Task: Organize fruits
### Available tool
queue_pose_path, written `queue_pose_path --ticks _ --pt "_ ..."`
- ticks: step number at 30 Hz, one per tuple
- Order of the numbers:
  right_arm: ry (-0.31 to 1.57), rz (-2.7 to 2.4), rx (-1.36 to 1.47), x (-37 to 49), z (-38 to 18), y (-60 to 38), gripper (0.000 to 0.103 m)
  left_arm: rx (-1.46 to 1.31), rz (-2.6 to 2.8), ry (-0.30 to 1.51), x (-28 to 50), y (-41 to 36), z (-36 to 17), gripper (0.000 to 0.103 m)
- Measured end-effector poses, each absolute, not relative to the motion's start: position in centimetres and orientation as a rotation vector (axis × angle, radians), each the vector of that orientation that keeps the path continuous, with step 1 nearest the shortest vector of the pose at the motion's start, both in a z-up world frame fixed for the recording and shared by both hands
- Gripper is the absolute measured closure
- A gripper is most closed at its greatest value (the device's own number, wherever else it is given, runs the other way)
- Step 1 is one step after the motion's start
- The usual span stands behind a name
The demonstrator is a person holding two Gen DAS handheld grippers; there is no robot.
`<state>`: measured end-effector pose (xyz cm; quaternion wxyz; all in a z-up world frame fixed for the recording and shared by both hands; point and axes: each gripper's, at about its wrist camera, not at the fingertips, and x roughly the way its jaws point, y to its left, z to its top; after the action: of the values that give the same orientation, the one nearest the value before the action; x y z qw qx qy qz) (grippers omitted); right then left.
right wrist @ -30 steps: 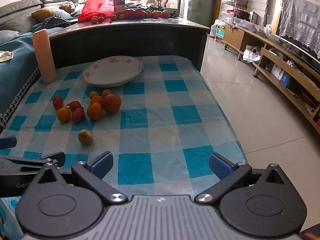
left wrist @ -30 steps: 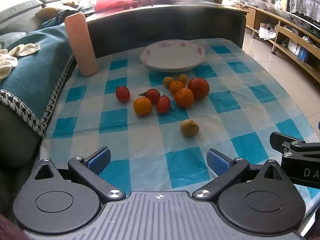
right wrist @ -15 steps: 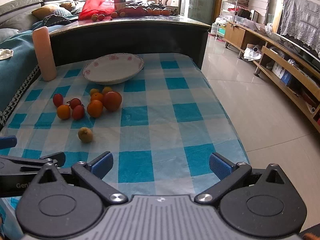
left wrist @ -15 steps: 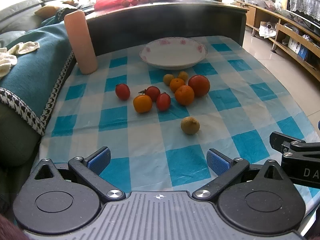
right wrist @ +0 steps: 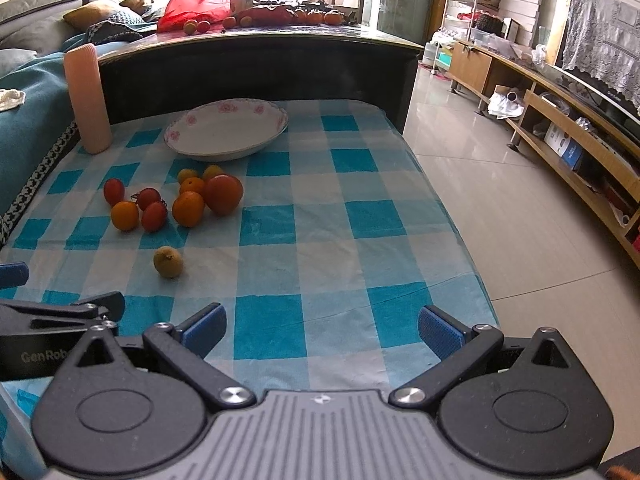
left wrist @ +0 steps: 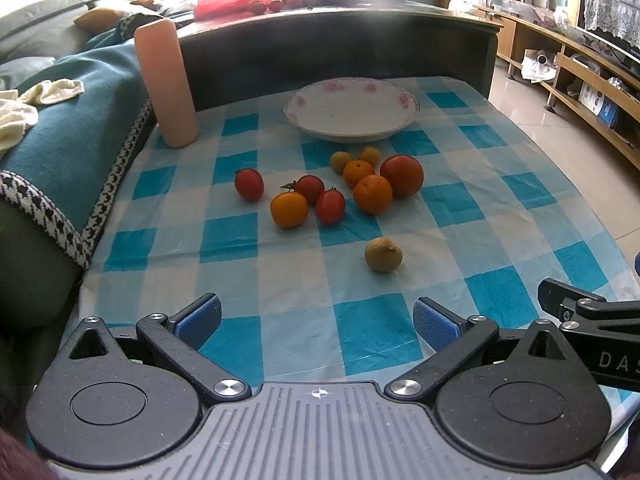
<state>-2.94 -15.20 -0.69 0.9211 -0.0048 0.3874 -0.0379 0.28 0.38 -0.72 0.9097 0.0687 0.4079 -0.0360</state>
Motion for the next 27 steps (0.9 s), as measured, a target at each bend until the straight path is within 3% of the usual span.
queue_pose_path --ticks 27 --pt "0.812 -0.08 -0.003 -2.73 -0.82 -15.28 0.0 0.128 -0.077 0.851 0.25 0.58 -0.69 0.001"
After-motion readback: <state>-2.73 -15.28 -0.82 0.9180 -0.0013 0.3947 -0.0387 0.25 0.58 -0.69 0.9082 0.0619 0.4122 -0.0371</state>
